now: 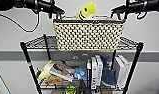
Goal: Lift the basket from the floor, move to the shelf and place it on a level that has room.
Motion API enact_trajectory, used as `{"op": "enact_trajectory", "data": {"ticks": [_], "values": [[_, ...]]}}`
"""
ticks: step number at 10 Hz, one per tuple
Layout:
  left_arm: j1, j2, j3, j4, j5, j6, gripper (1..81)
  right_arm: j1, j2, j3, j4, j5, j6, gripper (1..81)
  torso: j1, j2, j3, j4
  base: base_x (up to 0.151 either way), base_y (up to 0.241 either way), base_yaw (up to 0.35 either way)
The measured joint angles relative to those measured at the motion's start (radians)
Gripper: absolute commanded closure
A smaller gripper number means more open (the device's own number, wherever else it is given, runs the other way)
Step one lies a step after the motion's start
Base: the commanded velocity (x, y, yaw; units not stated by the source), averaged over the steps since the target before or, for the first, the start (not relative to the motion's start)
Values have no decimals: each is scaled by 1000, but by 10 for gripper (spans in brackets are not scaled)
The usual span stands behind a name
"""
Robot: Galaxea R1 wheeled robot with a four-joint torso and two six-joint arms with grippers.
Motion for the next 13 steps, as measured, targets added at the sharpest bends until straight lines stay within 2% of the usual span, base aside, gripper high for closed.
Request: {"op": "enact_trajectory", "data": {"ticks": [3, 7, 13], "values": [[25, 60, -124, 0, 39, 41, 811, -23, 69, -103, 0, -17, -27, 811, 0, 0, 0, 0, 0, 0, 0], [50, 145, -288, 0, 80, 99, 811, -29, 92, -177, 0, -63, -59, 811, 1, 1, -1, 0, 0, 0, 0], [68, 316, -542, 13, 142, 173, 811, -58, 178, -441, 3, -137, -173, 811, 1, 1, -1, 0, 0, 0, 0]]}}
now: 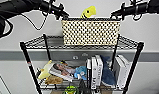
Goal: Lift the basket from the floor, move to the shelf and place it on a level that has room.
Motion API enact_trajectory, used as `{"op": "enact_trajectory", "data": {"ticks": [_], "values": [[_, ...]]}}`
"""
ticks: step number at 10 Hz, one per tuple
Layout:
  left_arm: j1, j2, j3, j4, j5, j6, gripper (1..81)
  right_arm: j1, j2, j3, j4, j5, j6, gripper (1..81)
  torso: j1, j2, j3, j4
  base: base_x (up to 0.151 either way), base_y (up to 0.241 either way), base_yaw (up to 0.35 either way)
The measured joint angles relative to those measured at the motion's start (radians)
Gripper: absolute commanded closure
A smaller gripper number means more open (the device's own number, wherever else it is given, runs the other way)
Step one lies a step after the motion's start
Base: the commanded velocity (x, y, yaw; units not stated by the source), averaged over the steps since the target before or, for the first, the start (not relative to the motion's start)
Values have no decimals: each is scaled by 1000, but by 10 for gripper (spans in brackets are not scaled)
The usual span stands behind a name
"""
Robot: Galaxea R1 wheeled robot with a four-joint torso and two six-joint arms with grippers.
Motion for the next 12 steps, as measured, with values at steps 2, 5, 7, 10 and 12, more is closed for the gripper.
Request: {"op": "enact_trajectory", "data": {"ticks": [2, 5, 7, 10, 12], "values": [[4, 29, -57, 6, 14, 27, 811, -1, 41, -77, -3, -33, -29, 811, 0, 0, 0, 0, 0, 0, 0], [17, 31, -69, 6, -1, 31, 811, -14, 50, -94, 9, -33, -51, 811, 0, 0, 0, 0, 0, 0, 0], [17, 25, -58, 6, -4, 42, 811, -22, 50, -94, 17, -20, -51, 811, 0, 0, 0, 0, 0, 0, 0], [23, 1, -39, 22, -4, 56, 10, -42, 38, -93, -4, -23, -66, 10, 0, 0, 0, 0, 0, 0, 0], [26, -10, -21, 24, -4, 60, 10, -40, 27, -74, -4, -23, -66, 10, 0, 0, 0, 0, 0, 0, 0]]}}
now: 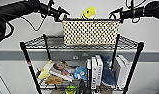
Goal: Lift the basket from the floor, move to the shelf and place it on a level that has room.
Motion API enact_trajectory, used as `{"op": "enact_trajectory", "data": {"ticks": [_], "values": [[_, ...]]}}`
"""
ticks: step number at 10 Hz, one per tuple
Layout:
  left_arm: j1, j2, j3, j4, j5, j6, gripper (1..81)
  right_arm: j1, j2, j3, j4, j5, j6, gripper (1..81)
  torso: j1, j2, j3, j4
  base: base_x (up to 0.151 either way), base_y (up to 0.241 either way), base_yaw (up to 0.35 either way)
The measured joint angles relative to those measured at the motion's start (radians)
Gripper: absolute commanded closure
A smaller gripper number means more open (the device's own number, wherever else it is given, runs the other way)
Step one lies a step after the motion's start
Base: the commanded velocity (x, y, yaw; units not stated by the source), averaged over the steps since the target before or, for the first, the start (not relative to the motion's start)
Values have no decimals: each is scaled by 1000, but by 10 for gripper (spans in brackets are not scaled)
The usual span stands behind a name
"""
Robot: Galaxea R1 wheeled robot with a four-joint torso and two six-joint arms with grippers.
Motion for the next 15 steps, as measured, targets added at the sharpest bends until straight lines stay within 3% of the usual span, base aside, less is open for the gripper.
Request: {"op": "enact_trajectory", "data": {"ticks": [4, 12, 15], "values": [[-7, -74, 35, -2, 0, 1, 10, 19, -90, 74, 0, 0, 0, 10, 0, 0, 0, 0, 0, 0, 0], [-80, -437, 376, 0, 0, 4, 10, 92, -462, 333, -1, 0, 1, 10, 0, 0, 0, 0, 0, 0, 0], [-100, -607, 467, 21, 13, 3, 10, 90, -593, 383, -24, -32, 3, 10, 0, 0, 0, 0, 0, 0, 0]]}}
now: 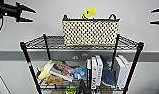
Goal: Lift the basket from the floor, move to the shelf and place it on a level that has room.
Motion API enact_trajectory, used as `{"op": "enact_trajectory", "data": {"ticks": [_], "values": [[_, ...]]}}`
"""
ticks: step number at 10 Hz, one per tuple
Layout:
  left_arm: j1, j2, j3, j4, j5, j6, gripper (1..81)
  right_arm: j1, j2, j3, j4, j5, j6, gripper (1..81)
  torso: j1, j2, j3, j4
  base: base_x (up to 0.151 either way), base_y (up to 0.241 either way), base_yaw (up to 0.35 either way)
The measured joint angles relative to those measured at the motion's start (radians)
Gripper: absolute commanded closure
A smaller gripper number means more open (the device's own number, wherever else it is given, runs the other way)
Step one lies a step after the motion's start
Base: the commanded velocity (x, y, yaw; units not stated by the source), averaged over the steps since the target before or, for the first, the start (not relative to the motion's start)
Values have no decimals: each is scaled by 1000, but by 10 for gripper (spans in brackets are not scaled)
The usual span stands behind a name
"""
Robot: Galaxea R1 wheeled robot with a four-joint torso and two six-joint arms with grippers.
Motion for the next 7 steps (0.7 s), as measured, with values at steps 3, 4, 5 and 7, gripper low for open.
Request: {"op": "enact_trajectory", "data": {"ticks": [3, 4, 5, 7], "values": [[-2, -150, 60, 46, 41, 0, 10, -15, -99, 28, -44, -48, 0, 10, 0, 0, 0, 0, 0, 0, 0], [-2, -195, 77, 64, 53, 0, 10, -17, -123, 43, -58, -52, 1, 10, 0, 0, 0, 0, 0, 0, 0], [-1, -236, 95, 83, 67, 0, 10, -36, -140, 51, -72, -66, 1, 10, -1, -1, 1, 0, 0, 0, 0], [2, -303, 123, 136, 97, 0, 10, -85, -179, 59, -113, -86, 1, 10, -1, -1, 1, 0, 0, 0, 0]]}}
